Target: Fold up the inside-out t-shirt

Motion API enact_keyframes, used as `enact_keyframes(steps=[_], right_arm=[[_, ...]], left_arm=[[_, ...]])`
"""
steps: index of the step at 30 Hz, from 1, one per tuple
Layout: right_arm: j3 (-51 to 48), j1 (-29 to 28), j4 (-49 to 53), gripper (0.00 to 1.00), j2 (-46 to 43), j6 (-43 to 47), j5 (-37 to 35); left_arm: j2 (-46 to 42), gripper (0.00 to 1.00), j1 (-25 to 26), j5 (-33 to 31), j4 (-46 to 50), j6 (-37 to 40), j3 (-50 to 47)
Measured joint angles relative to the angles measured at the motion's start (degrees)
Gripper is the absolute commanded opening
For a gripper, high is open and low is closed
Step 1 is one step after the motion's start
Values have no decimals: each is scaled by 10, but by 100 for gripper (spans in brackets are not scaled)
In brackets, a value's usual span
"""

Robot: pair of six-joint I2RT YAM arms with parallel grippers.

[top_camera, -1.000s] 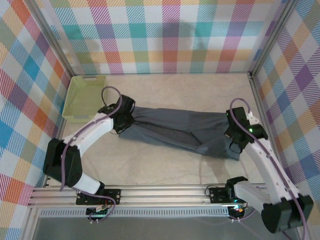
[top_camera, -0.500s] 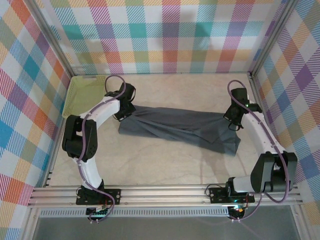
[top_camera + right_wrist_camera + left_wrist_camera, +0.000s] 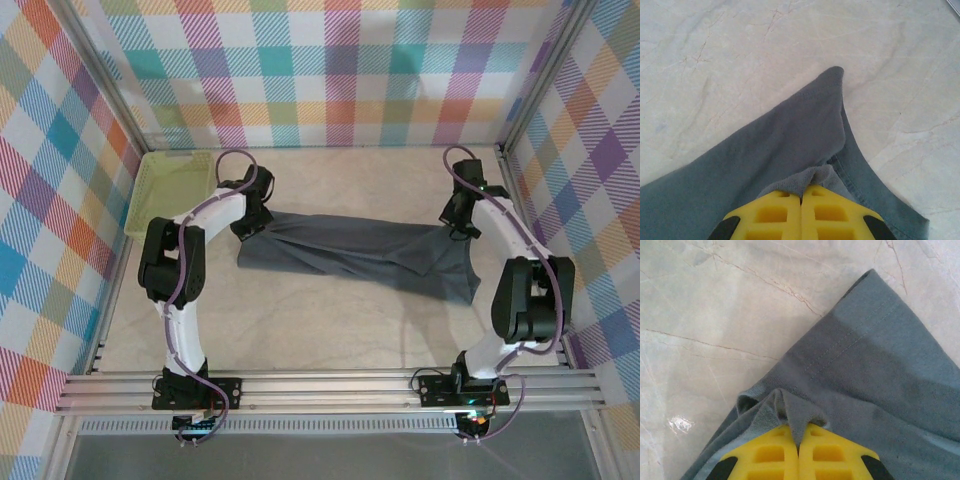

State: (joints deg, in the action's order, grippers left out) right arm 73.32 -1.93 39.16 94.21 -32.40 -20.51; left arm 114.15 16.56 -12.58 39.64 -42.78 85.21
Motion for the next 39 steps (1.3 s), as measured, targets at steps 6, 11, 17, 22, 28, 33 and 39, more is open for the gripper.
enact_keyframes(steps=[6,11,17,22,28,33,39], right_arm=[[60,0,-1,0,43,8,-5],[89,0,-1,0,58,16,-4],[79,0,0,0,60,16,2],[33,-3,6,0,35,16,17],[-12,-12,8,0,-18,13,37],[-99,-25,12,1,-92,-5,47],[-171,-23,8,1,-122,-36,45]], left_arm=[[13,12,0,-6,7,6,6],[33,23,0,-8,8,12,17],[36,41,-2,-8,8,25,21],[30,57,-2,-5,7,38,17],[-50,60,10,-5,-2,49,-48],[-102,61,26,-5,-26,52,-103],[-107,61,29,-3,-47,58,-151]])
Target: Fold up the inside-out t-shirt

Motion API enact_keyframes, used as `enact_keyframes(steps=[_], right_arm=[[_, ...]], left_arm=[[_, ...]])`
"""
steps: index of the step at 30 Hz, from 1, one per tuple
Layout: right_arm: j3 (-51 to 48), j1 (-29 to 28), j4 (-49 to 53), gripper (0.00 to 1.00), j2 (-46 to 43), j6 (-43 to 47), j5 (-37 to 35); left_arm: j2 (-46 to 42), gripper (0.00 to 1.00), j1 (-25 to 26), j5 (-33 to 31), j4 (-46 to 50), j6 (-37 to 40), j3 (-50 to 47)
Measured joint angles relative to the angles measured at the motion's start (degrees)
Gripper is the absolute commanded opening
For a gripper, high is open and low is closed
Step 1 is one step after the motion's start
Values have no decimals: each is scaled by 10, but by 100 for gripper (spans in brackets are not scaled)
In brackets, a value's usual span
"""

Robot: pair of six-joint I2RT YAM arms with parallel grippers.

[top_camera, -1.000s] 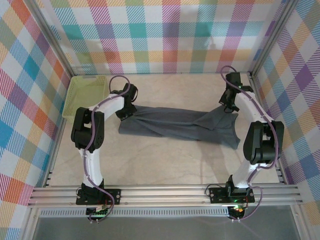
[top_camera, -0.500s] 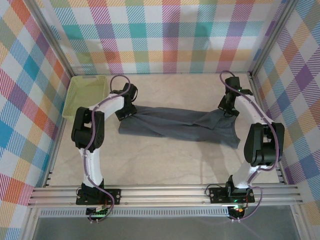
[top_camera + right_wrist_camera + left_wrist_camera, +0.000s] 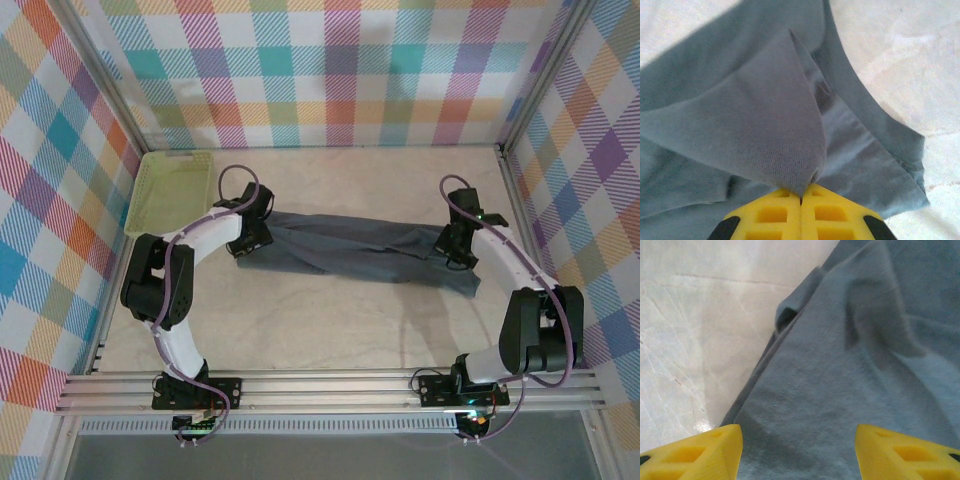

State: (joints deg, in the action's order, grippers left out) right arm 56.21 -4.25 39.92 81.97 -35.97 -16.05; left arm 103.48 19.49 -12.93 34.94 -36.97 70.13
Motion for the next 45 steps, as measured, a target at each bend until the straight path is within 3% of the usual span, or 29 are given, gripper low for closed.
enact_keyframes(steps=[4,7,14,15,17,23,27,32,38,45], right_arm=[[-32,17,0,1,-16,-12,-5],[-28,37,-3,9,-24,-7,-3],[100,45,-19,8,44,33,-7],[118,46,-22,12,62,36,-11],[151,46,-30,31,104,41,-19],[166,46,-17,63,158,64,-38],[156,30,-15,64,129,88,-35],[117,-27,-14,61,85,106,32],[65,-73,-18,56,108,98,87],[64,-90,-29,56,145,96,87]], left_arm=[[1,59,0,0,-15,4,-13],[6,58,0,0,-22,6,-16],[10,58,5,2,-24,14,-16],[10,58,6,3,-25,16,-16],[10,58,10,4,-28,19,-16],[10,58,14,9,-37,22,-17],[10,59,14,9,-39,22,-23],[10,59,14,9,-40,22,-25],[10,59,14,9,-41,22,-28],[10,59,14,9,-41,22,-33]])
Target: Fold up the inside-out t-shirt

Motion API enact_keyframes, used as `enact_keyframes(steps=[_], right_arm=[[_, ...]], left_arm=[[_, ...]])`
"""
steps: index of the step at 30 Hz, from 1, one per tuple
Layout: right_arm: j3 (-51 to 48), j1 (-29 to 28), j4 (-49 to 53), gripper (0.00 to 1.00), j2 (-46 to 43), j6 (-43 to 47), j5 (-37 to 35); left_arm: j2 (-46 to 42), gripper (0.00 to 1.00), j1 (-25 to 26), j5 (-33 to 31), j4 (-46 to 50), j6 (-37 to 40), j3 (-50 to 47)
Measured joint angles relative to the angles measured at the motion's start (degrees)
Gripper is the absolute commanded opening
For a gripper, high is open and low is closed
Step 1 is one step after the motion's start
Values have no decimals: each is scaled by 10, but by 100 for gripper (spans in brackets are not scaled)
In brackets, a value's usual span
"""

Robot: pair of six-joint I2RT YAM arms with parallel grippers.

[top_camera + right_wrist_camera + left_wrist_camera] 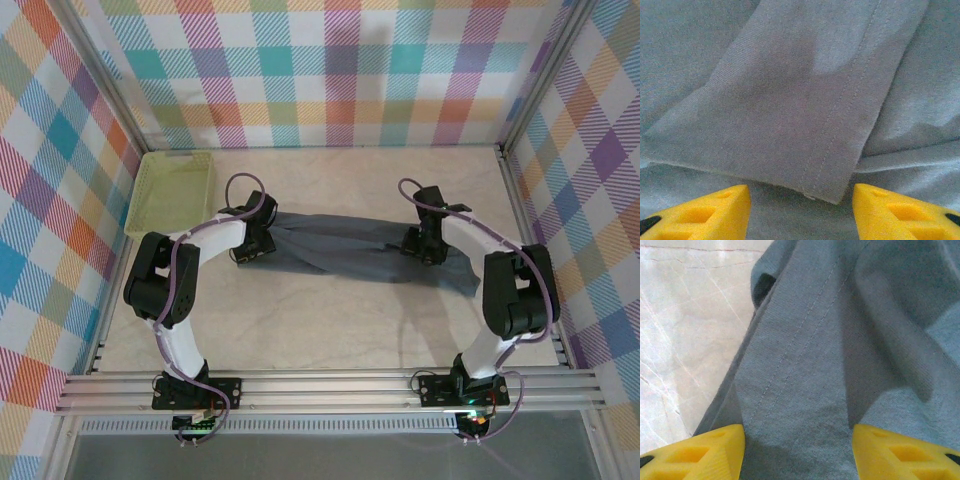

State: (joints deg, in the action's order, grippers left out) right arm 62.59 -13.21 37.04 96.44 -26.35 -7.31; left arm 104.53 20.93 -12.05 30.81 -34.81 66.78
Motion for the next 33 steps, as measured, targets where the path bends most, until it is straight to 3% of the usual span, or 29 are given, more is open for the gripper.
enact_keyframes(steps=[10,14,17,26,29,33], right_arm=[[26,-4,0,29,42,0,-36],[46,-10,1,30,42,3,-57],[56,-13,4,40,43,7,-70],[82,-15,19,44,83,19,-97],[88,-15,23,51,96,23,-107],[90,-15,23,45,103,33,-112]], left_arm=[[0,59,0,0,-10,0,-10],[0,59,0,0,-10,0,-11],[0,59,0,0,-10,0,-12],[0,59,0,0,-12,0,-17],[0,59,0,0,-12,0,-17],[0,59,0,0,-12,0,-17]])
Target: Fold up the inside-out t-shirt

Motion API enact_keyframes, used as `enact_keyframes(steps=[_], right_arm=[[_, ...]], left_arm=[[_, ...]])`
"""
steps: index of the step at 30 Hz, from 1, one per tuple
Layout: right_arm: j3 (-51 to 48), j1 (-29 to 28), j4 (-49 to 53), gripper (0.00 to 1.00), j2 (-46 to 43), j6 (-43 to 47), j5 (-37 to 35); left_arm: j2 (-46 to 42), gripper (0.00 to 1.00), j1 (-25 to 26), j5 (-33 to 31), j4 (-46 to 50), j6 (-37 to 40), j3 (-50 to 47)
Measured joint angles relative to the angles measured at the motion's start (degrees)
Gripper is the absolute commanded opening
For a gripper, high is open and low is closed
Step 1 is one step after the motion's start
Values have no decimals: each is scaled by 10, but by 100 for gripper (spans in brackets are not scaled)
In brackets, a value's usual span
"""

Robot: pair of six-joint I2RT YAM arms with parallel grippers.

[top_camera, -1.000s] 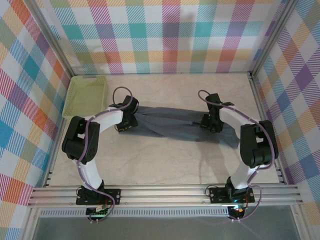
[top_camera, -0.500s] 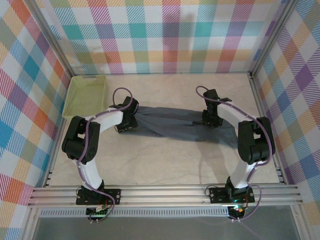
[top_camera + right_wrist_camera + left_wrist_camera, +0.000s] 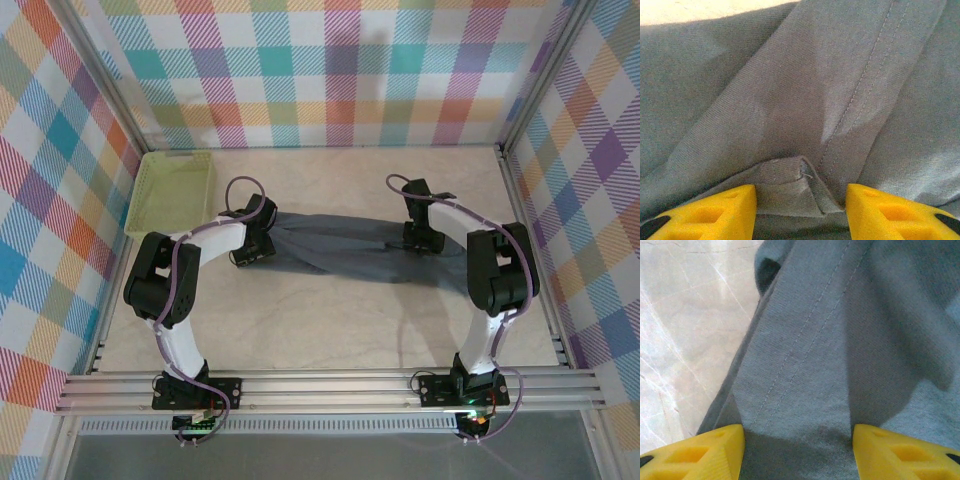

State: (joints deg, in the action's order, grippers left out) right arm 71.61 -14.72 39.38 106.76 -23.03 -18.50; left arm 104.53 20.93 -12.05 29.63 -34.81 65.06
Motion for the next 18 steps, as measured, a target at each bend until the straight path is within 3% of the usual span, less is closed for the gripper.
enact_keyframes(steps=[7,18], right_arm=[[1,-2,1,19,8,12,-3],[12,-38,27,14,-20,14,-58]], left_arm=[[0,59,0,0,0,0,0],[0,59,0,0,0,0,0]])
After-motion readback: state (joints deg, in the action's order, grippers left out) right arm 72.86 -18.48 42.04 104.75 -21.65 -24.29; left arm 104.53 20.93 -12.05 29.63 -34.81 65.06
